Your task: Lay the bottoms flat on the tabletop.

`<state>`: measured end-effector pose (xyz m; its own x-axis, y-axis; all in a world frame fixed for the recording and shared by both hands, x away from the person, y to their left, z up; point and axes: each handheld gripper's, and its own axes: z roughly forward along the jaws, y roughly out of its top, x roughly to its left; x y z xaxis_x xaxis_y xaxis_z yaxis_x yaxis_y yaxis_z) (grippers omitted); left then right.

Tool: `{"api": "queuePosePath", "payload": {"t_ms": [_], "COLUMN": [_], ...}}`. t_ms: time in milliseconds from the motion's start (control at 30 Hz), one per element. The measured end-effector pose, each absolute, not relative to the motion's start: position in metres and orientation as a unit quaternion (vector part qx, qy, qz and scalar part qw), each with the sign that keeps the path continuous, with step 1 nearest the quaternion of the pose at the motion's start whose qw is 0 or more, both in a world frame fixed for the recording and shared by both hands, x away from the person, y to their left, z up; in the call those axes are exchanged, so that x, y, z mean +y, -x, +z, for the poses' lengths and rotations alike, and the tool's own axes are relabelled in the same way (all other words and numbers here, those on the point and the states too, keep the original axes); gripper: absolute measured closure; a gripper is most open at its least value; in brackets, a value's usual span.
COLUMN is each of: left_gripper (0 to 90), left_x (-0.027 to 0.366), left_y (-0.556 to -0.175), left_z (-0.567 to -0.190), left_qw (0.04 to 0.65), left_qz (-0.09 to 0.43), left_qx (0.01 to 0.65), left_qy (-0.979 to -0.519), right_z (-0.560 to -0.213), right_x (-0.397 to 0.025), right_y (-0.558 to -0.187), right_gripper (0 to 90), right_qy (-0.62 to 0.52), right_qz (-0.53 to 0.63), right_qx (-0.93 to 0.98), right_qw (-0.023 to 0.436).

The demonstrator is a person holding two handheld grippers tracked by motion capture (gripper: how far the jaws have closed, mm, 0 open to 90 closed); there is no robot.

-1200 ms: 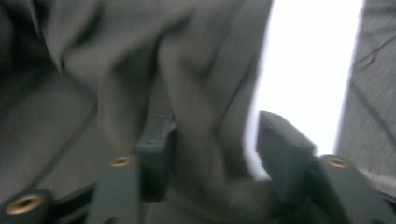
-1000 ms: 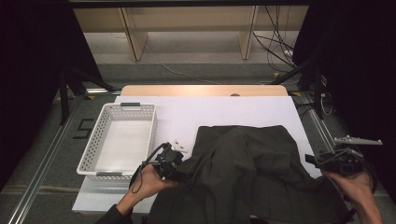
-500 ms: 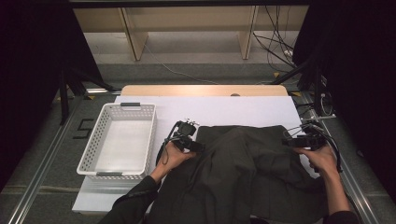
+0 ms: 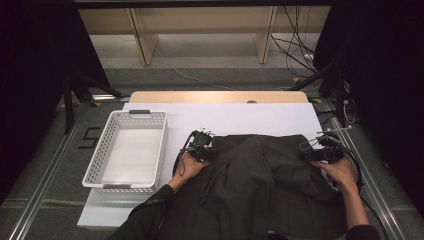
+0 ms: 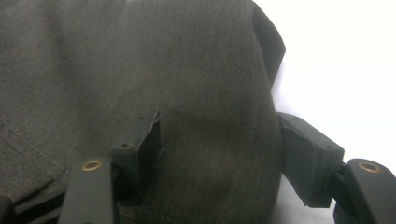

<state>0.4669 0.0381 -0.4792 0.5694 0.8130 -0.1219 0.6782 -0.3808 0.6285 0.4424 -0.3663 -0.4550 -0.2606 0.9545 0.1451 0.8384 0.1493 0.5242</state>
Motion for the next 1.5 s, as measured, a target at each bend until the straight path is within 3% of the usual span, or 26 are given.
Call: {"api": "queuePosePath", "payload": {"t_ms": [33, 133, 267, 633, 833, 1033, 1333, 1500], "left_gripper": [85.5, 88.1, 88.6, 88.8, 88.8, 88.9, 88.8, 88.8], "left_x": [0.037, 0.039, 0.048, 0.075, 0.098, 0.107, 0.108, 0.105], "left_y": [-0.466, -0.465, -0.464, -0.455, -0.470, -0.478, -0.492, -0.499], "left_z": [-0.478, -0.476, -0.460, -0.394, -0.350, -0.318, -0.325, -0.328], "left_qw": [0.324, 0.328, 0.348, 0.422, 0.455, 0.461, 0.446, 0.455], "left_qz": [0.110, 0.108, 0.106, 0.132, 0.146, 0.180, 0.183, 0.177], "left_qx": [0.451, 0.446, 0.445, 0.425, 0.442, 0.444, 0.459, 0.464], "left_qy": [-0.825, -0.826, -0.818, -0.789, -0.759, -0.747, -0.746, -0.739], "right_z": [-0.456, -0.455, -0.446, -0.387, -0.334, -0.318, -0.308, -0.295], "right_x": [-0.367, -0.367, -0.368, -0.371, -0.362, -0.345, -0.325, -0.329], "right_y": [-0.442, -0.440, -0.435, -0.418, -0.434, -0.456, -0.479, -0.484], "right_gripper": [40.3, 65.7, 87.4, 89.9, 89.9, 89.9, 90.0, 90.0], "right_qy": [-0.596, -0.590, -0.585, -0.547, -0.529, -0.531, -0.530, -0.550], "right_qz": [0.263, 0.270, 0.281, 0.344, 0.353, 0.358, 0.355, 0.370], "right_qx": [0.751, 0.752, 0.749, 0.738, 0.739, 0.733, 0.732, 0.697], "right_qw": [0.109, 0.118, 0.134, 0.194, 0.222, 0.228, 0.240, 0.274]}}
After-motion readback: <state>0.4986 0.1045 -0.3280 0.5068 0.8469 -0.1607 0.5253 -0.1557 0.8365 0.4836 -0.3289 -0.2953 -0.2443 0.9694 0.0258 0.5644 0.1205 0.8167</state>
